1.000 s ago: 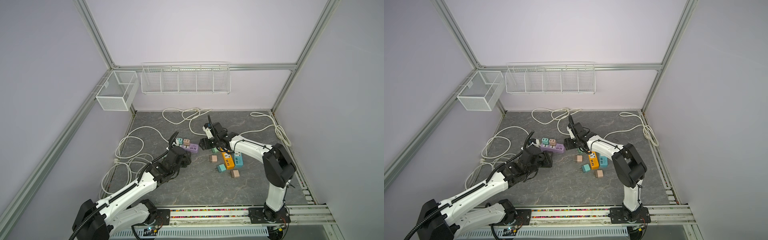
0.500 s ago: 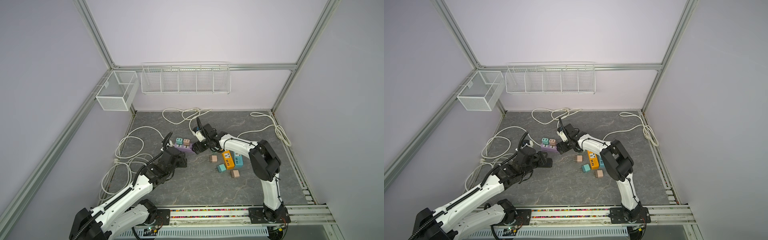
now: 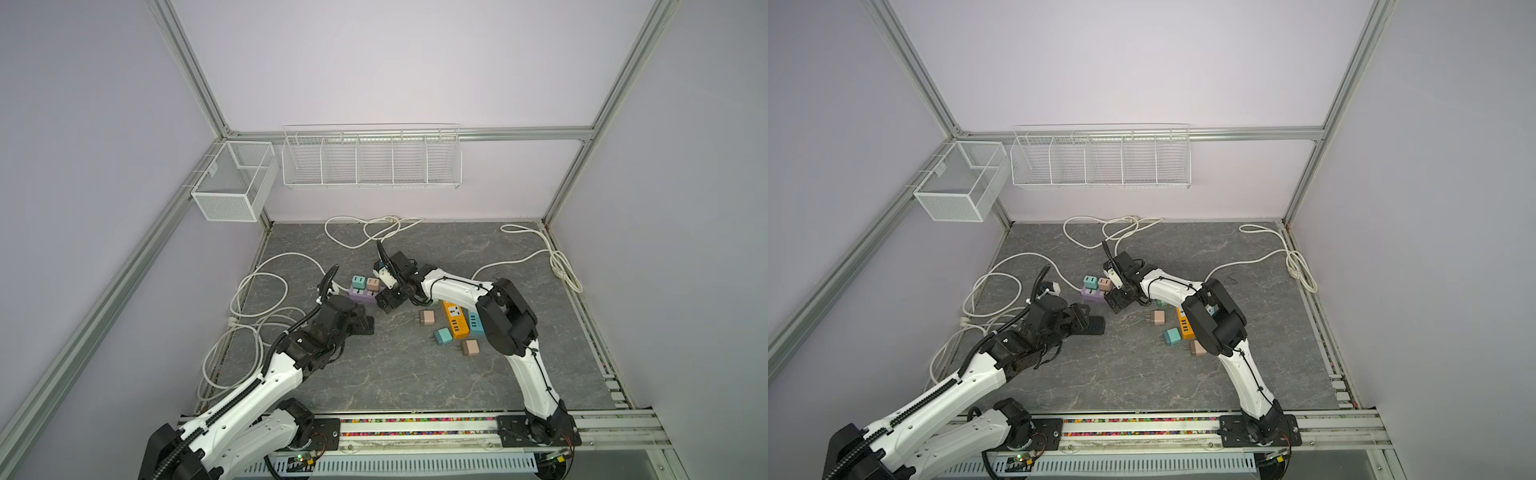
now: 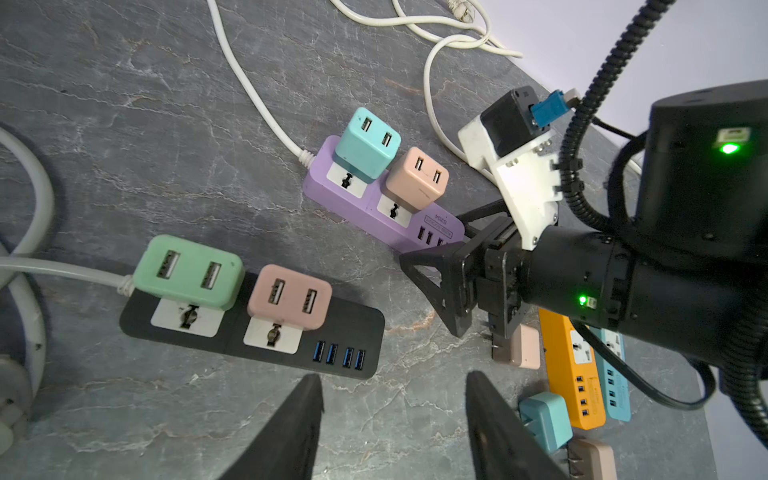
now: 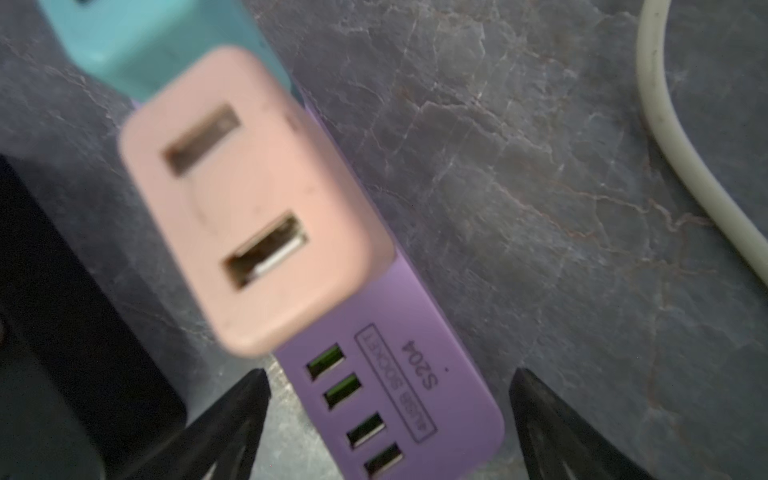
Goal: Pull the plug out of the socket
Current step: 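Move both grippers to the purple power strip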
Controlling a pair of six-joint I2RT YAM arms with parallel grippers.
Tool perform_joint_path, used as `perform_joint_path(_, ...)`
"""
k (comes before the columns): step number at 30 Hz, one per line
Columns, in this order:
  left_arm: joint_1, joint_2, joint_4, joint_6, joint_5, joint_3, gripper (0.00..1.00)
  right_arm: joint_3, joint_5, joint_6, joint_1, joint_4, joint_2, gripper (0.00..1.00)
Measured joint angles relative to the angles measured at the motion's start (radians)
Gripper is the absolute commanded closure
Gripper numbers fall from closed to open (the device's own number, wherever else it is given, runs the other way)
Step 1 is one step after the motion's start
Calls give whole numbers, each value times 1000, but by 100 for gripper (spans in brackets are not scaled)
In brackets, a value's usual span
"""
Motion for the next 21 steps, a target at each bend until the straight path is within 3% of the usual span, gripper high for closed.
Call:
perform_joint_path(9, 11, -11, -1, -1, 0, -4, 43, 81, -1, -45, 5, -45, 53, 14)
perform_joint_path(21, 17, -15, -3, -7, 8, -12, 42, 97, -5, -68, 13, -69, 61, 32)
